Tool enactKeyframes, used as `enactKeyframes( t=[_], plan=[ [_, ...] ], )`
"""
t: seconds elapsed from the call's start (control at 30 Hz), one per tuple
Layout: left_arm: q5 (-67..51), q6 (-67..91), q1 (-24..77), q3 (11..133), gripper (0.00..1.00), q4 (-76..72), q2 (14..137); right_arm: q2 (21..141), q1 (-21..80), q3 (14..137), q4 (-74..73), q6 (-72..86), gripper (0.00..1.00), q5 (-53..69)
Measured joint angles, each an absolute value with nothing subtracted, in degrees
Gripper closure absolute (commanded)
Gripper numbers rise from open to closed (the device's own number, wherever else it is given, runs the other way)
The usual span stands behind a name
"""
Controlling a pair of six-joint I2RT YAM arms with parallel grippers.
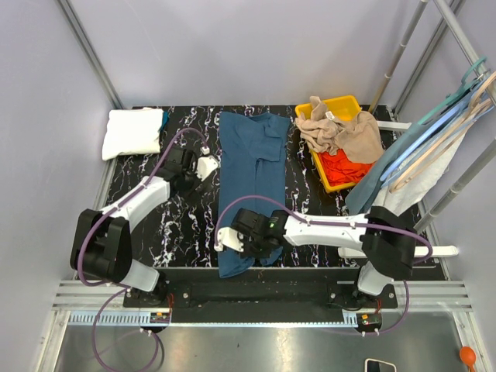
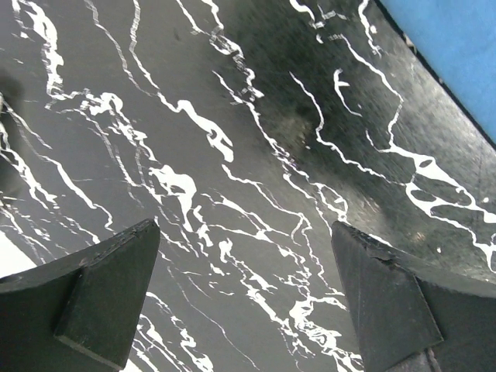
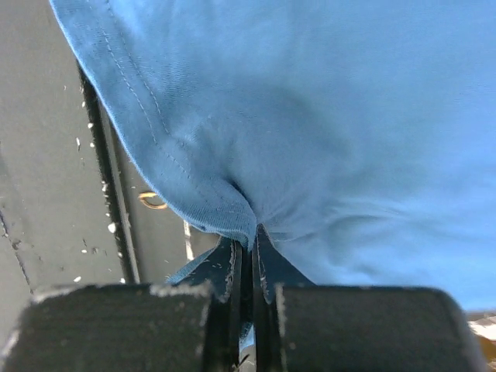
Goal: Fold and stack the t-shirts
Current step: Fold the tshirt
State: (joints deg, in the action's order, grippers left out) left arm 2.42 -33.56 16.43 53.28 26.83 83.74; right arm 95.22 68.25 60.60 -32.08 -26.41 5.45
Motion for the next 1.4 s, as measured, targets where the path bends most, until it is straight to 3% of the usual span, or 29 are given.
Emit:
enactKeyframes(
  t=[0.27,0.5,0.77,1.4],
  plan=[
    [2.4,-33.6,16.3,53.7,0.01,26.7,84.4,91.4,66.9,67.9,-35.9,-29.4,1.00,-0.6],
    [2.3,-33.8,16.2,53.7,0.01,26.7,84.7,92.0,57.7,73.7,-37.8,-33.3,1.00,-1.4],
    [2.2,-34.3,15.8,53.9,0.01,26.2,86.7,102.0,48.5,82.1,-38.2,-38.5,1.00,-0.8],
    [1.7,-35.4,15.2,54.0,0.01,23.6,88.6,120.0,40.7,96.2,-38.9,-44.6,1.00,1.6]
  ],
)
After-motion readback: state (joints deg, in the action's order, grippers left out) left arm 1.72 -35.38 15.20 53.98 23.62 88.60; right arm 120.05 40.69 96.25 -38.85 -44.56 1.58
